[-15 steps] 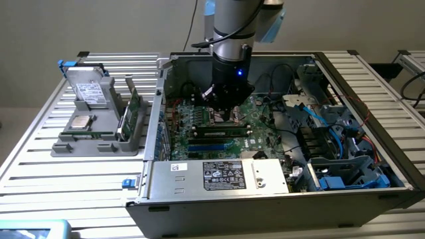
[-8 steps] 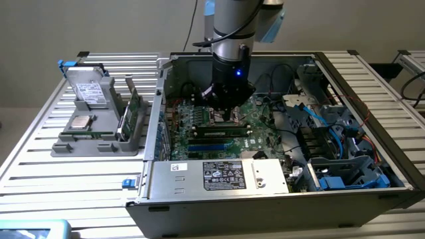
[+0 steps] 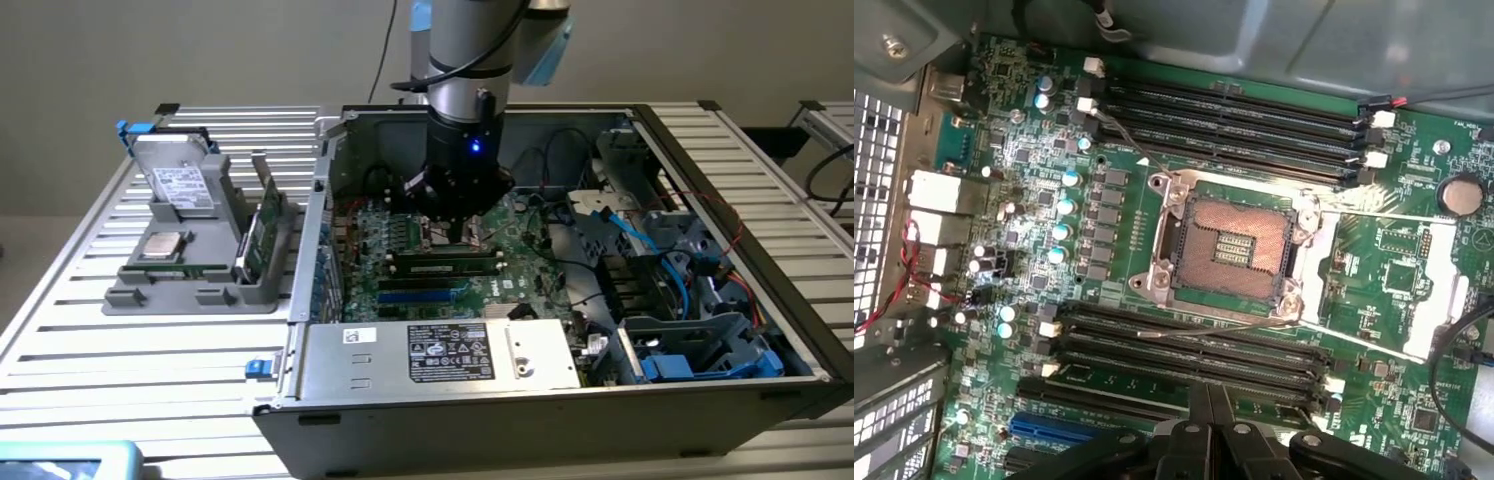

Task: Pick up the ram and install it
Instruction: 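Press down the ram until it locks into place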

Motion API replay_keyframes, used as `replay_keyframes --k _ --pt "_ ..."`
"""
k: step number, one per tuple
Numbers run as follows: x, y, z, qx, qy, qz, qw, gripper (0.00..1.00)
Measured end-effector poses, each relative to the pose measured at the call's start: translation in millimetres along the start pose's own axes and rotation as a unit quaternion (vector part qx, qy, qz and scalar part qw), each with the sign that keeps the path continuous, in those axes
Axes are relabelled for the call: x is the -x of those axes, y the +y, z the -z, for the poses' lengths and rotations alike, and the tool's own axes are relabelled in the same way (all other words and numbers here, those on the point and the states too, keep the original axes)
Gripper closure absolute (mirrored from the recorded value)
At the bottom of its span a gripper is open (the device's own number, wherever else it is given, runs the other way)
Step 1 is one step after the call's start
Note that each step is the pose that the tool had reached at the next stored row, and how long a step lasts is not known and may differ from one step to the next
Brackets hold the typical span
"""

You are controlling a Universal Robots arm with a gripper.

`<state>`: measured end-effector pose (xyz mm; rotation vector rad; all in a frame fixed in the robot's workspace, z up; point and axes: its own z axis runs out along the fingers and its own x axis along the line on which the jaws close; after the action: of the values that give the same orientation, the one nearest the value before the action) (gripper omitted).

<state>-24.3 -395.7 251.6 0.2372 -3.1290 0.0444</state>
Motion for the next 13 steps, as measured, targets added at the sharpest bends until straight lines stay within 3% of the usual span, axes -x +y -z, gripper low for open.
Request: replay_keyframes --k 3,5,9,13 --pt "0.0 0.0 0.0 -0.0025 0.0003 -0.015 0.9999 0.89" --pt "-0.1 0.0 0.0 -0.0071 0.0003 -0.022 0.9997 0.89" --pt "0.0 0.0 0.0 -0.02 -0.0005 -0.033 0.9992 0.89" --pt "0.0 0.0 0.1 -0.0247 -0.0009 -0.051 0.9984 0.89"
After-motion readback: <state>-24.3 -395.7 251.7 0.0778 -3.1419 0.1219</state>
